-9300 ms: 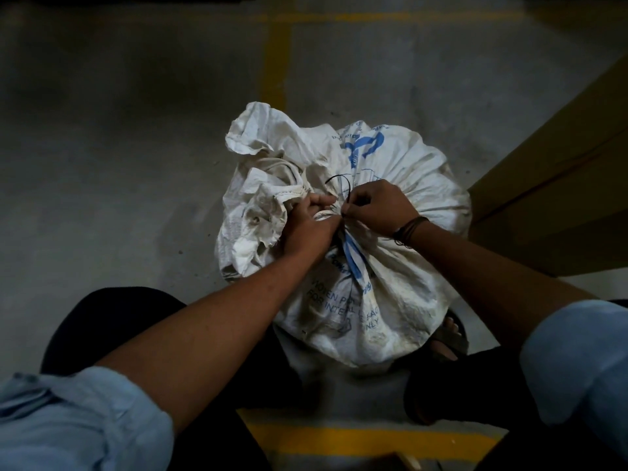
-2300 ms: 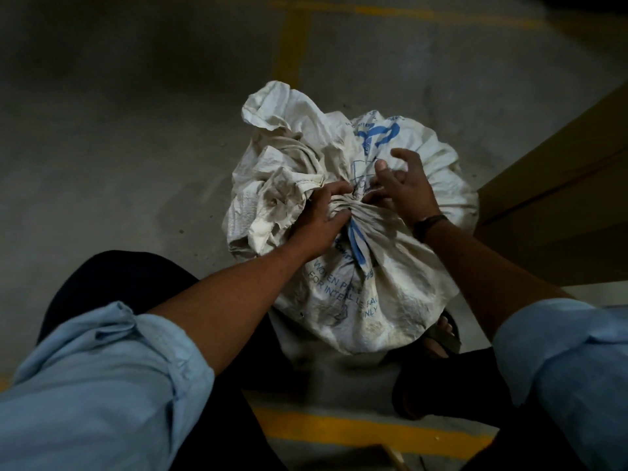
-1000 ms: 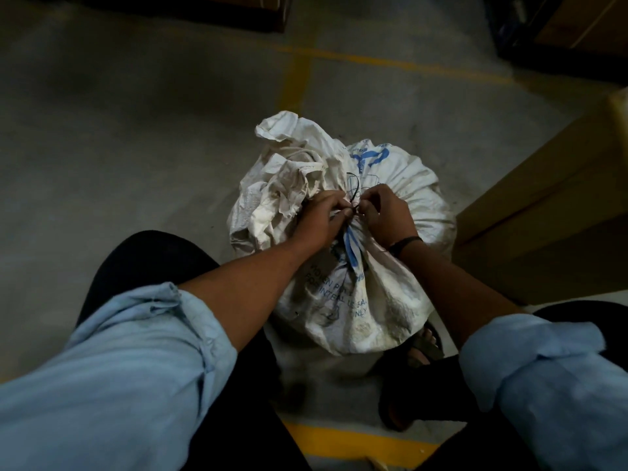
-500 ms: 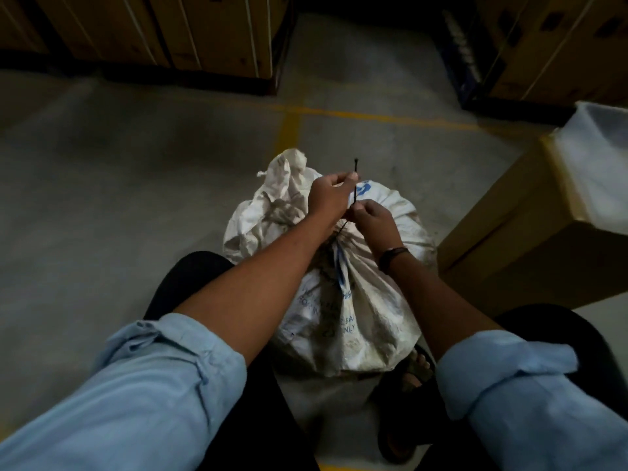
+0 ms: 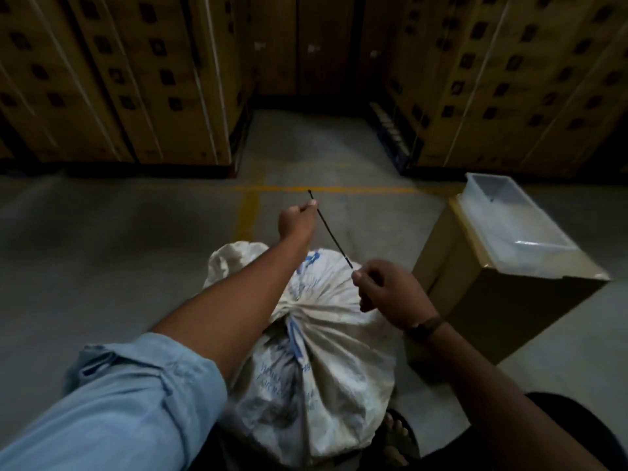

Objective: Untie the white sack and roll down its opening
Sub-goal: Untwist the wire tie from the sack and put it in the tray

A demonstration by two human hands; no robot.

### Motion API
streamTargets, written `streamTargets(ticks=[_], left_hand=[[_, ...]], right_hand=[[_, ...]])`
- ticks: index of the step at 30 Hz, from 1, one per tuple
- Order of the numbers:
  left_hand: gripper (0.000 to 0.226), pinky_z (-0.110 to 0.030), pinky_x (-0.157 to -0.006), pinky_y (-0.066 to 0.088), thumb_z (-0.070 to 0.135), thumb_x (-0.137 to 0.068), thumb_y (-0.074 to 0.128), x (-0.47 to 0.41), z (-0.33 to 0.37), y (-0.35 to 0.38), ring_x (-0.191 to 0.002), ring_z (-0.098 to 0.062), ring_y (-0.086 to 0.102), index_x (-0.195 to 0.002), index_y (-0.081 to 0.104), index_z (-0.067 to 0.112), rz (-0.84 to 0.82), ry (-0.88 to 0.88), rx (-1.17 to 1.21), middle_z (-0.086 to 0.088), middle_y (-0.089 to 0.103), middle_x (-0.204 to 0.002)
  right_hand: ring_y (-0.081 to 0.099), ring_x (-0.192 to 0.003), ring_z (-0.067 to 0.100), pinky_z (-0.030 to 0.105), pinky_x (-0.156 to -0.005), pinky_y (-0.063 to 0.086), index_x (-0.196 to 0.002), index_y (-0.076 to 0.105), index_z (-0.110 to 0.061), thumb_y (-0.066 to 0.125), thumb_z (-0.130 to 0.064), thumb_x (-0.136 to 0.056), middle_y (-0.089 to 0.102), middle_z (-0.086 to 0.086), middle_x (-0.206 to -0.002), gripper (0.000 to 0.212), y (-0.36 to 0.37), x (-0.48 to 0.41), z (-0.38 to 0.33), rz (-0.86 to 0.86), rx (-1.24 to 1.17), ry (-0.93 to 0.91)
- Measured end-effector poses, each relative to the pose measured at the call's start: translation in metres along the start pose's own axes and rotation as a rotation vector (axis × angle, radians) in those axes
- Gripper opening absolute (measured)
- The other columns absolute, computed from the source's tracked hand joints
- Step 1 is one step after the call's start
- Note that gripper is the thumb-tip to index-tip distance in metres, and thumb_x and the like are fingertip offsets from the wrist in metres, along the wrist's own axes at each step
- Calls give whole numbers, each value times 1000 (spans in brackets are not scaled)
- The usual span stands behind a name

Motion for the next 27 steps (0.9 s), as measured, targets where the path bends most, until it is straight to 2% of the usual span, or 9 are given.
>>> streamTargets(ticks=[3, 6, 8, 11, 13, 14, 18, 22, 27], left_hand=[[35, -28, -68, 40, 36, -90, 72, -2, 47, 46, -89, -30, 72, -109, 75, 7, -47, 66, -2, -22, 75, -95], [33, -26, -63, 41, 36, -90, 73, 9, 94, 106, -59, -15, 56, -108, 74, 9, -179, 113, -13, -5, 62, -69], [31, -23, -62, 40, 36, -91, 72, 17, 118, 148, -60, -12, 48, -111, 75, 12, -257, 122, -23, 0, 54, -68], [34, -23, -57, 42, 35, -90, 73, 34, 138, 210, -78, -18, 61, -117, 74, 13, -362, 117, -32, -7, 65, -90], [36, -28, -69, 50, 35, -88, 75, 44, 139, 249, -103, -23, 65, -117, 74, 12, -396, 111, -80, -11, 70, -111], [36, -30, -78, 51, 34, -89, 75, 47, 138, 268, -107, -24, 65, -116, 74, 11, -417, 122, -106, -10, 70, -111], [30, -35, -100, 47, 43, -84, 76, 43, 114, 338, -116, -30, 57, -105, 78, 21, -439, 148, -234, -6, 69, -118], [23, -45, -101, 37, 56, -79, 74, 30, 88, 385, -116, -36, 40, -84, 78, 34, -309, 200, -457, -4, 67, -117], [46, -52, -101, 32, 60, -78, 69, 10, 66, 438, -123, -40, 43, -108, 74, 26, -327, 210, -735, -6, 62, -130]], right_hand=[[65, -57, 11, 39, -63, 55, -77, 61, -17, 61, -30, -92, 67, -1, -61, 20, -56, 0, 18, 204, 150, -33], [62, -65, 16, 35, -64, 52, -82, 67, -13, 64, -27, -91, 66, -1, -71, 16, -119, 0, 43, 432, 183, -11], [62, -70, 18, 35, -67, 51, -84, 69, -10, 66, -23, -90, 67, 3, -75, 14, -156, 0, 60, 587, 199, 10], [63, -74, 16, 30, -71, 50, -88, 72, -10, 67, -18, -89, 71, 6, -80, 9, -197, 4, 92, 787, 234, 55], [62, -72, 14, 27, -70, 48, -89, 72, -9, 69, -16, -88, 72, 6, -80, 8, -213, 6, 113, 884, 246, 95], [61, -70, 14, 29, -68, 50, -88, 73, -9, 69, -16, -88, 72, 5, -79, 8, -218, 6, 123, 920, 250, 112], [60, -70, 20, 30, -67, 45, -84, 73, -12, 67, -19, -88, 70, 3, -76, 9, -232, 2, 155, 986, 286, 182], [59, -74, 26, 36, -67, 47, -83, 72, -13, 66, -21, -87, 69, 5, -77, 11, -241, -1, 185, 980, 334, 240], [55, -76, 29, 33, -68, 38, -79, 73, -12, 69, -21, -84, 69, 8, -77, 11, -245, -18, 198, 940, 446, 290]])
Point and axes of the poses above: each hand's wrist, its own x-axis away from the middle knuckle, its own y-axis out of the palm, z = x × y, the point moved 4 cm from there along -x, towards the middle knuckle
